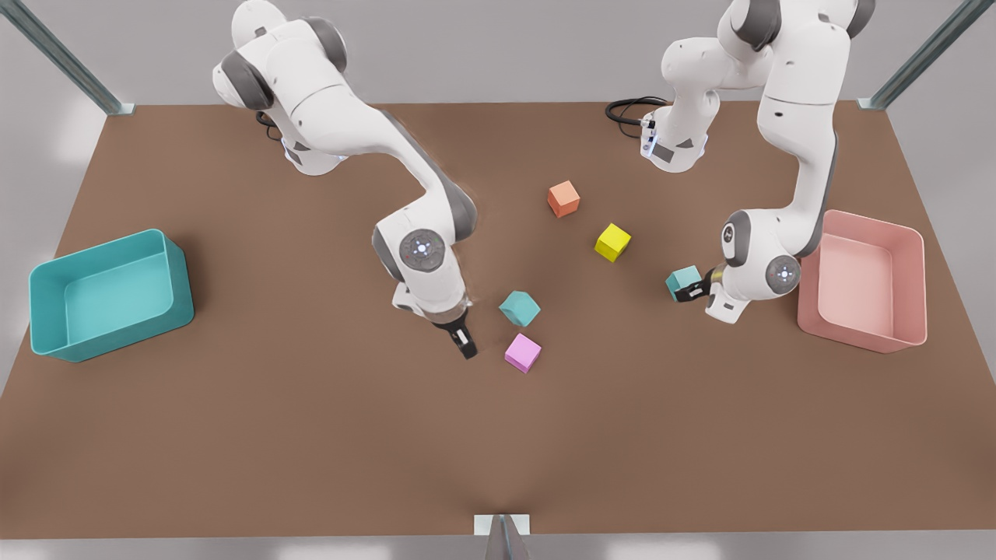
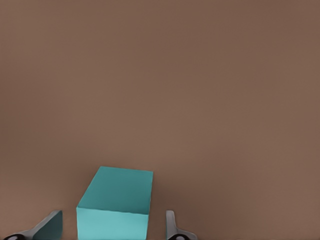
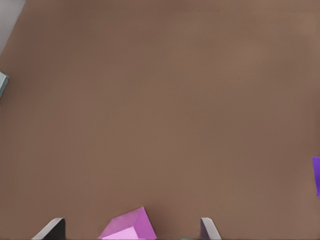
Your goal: Stack the two blue cubes on top of each other
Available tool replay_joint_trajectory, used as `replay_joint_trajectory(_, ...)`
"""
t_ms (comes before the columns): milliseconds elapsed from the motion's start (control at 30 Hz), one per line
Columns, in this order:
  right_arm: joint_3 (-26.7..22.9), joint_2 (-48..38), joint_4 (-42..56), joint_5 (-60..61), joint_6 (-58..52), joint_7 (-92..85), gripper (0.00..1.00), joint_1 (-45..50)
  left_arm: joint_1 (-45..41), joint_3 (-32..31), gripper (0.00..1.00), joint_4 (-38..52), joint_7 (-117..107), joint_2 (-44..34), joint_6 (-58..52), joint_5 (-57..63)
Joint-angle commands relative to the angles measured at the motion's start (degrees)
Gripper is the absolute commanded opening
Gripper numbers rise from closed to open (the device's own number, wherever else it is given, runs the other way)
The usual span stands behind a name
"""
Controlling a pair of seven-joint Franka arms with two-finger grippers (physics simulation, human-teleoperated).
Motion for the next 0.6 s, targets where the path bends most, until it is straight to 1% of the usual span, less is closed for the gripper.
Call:
replay_joint_trajectory(0,-0.53,-0.11,0.65,-7.33,-10.80,-83.88,1.00,-9.88,0.01,0.00,1.00,-0.30,-3.79,0.36,1.01,0.08)
replay_joint_trajectory(33,-1.05,-0.29,3.89,-7.25,-10.71,-98.15,1.00,-13.49,0.01,0.00,1.00,-0.39,-3.79,0.44,1.01,0.08)
replay_joint_trajectory(67,-1.06,-3.78,5.14,-6.37,-10.88,-104.25,1.00,-15.79,-0.16,0.00,1.00,-0.39,-3.79,1.32,1.10,0.08)
replay_joint_trajectory(167,-1.06,-23.83,-9.89,-6.19,-16.77,-104.08,1.00,-17.90,-0.25,-0.09,1.00,-0.74,-3.79,2.64,1.80,0.08)
replay_joint_trajectory(200,-1.06,-27.00,-12.27,-6.28,-18.79,-104.08,1.00,-18.08,-0.25,-0.09,1.00,-1.09,-3.79,2.99,2.33,0.08)
replay_joint_trajectory(233,-1.75,-28.76,-12.44,-6.28,-21.78,-104.08,1.00,-18.08,-0.25,-0.09,1.00,-1.18,-3.79,3.43,2.51,0.08)
replay_joint_trajectory(300,-1.85,-29.73,-13.67,-6.28,-23.01,-103.91,1.00,-18.08,-0.34,-0.09,0.98,-1.18,-3.79,3.78,3.65,0.08)
replay_joint_trajectory(333,-1.85,-29.73,-14.81,-6.28,-22.84,-103.73,1.00,-18.08,-0.77,-0.09,0.79,-1.18,-3.79,3.78,3.65,0.00)
replay_joint_trajectory(367,-1.85,-29.73,-14.90,-6.28,-22.84,-103.73,1.00,-18.08,-0.95,-0.09,0.64,-1.18,-3.79,3.78,3.56,0.00)
replay_joint_trajectory(400,-1.85,-29.73,-14.90,-6.28,-22.75,-103.65,1.00,-18.08,-1.13,-0.09,0.58,-1.18,-3.79,3.78,3.56,0.00)
replay_joint_trajectory(467,-1.85,-29.73,-14.90,-6.28,-22.66,-103.73,1.00,-18.08,-1.22,-0.09,0.58,-1.00,-3.79,3.08,3.39,-0.09)
replay_joint_trajectory(500,-1.85,-29.73,-14.90,-6.28,-22.57,-103.73,1.00,-17.99,-2.27,-0.35,0.58,-0.65,-3.70,1.06,2.86,-0.09)
replay_joint_trajectory(533,-1.85,-29.73,-14.90,-6.28,-22.57,-103.73,1.00,-18.08,-1.92,-3.25,0.58,2.33,-3.70,-0.35,-1.44,0.17)
replay_joint_trajectory(567,-1.85,-29.73,-14.90,-6.28,-22.57,-103.73,1.00,-17.99,-2.45,-4.48,0.59,13.04,-3.97,0.79,-13.29,0.70)
